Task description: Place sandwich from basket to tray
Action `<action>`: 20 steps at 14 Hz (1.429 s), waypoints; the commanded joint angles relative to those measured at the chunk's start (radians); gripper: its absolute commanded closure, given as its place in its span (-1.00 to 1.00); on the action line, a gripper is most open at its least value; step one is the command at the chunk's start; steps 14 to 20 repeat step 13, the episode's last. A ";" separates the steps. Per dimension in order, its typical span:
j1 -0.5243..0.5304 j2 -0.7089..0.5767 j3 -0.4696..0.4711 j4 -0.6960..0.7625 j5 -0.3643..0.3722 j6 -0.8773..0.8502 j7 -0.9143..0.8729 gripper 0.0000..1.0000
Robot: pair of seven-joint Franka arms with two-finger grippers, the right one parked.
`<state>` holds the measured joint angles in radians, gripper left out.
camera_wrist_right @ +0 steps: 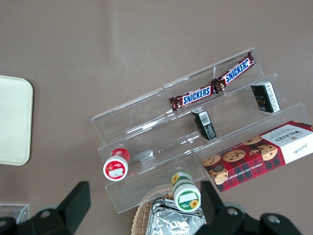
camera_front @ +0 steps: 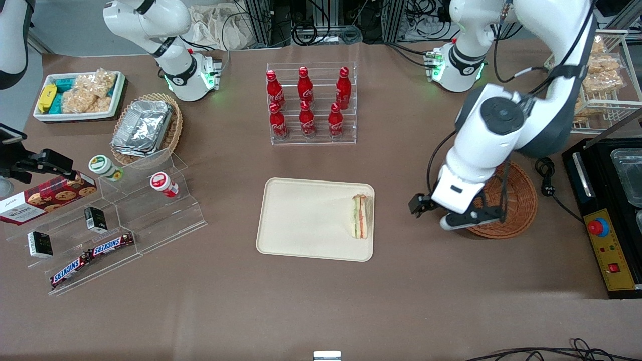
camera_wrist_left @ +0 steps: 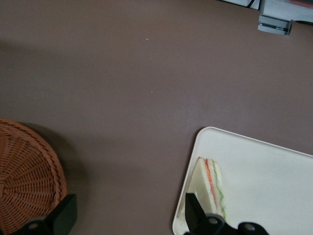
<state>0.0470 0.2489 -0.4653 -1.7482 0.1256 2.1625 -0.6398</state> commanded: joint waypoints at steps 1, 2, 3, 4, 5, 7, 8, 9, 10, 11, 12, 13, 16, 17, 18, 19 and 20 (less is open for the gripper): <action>0.001 -0.040 0.029 0.099 -0.102 -0.235 0.139 -0.98; -0.013 -0.049 0.077 0.136 -0.130 -0.330 0.181 -0.98; -0.035 -0.077 0.120 0.156 -0.153 -0.404 0.216 -0.98; -0.045 -0.124 0.182 0.153 -0.165 -0.462 0.273 -0.98; -0.050 -0.175 0.223 0.144 -0.173 -0.521 0.326 -0.98; -0.052 -0.249 0.299 0.136 -0.167 -0.605 0.397 -0.99; -0.059 -0.276 0.342 0.136 -0.172 -0.625 0.445 -0.98; -0.068 -0.283 0.364 0.141 -0.172 -0.644 0.466 -0.99; -0.068 -0.278 0.367 0.150 -0.164 -0.650 0.465 -0.99; -0.070 -0.273 0.367 0.153 -0.152 -0.650 0.466 -0.99; -0.079 -0.272 0.366 0.156 -0.136 -0.650 0.466 -0.99; -0.081 -0.270 0.366 0.157 -0.129 -0.650 0.465 -0.99; -0.081 -0.270 0.366 0.157 -0.129 -0.650 0.465 -0.99; -0.081 -0.270 0.366 0.157 -0.129 -0.650 0.465 -0.99; -0.081 -0.270 0.366 0.157 -0.129 -0.650 0.465 -0.99; -0.081 -0.270 0.366 0.157 -0.129 -0.650 0.465 -0.99; -0.081 -0.270 0.366 0.157 -0.129 -0.650 0.465 -0.99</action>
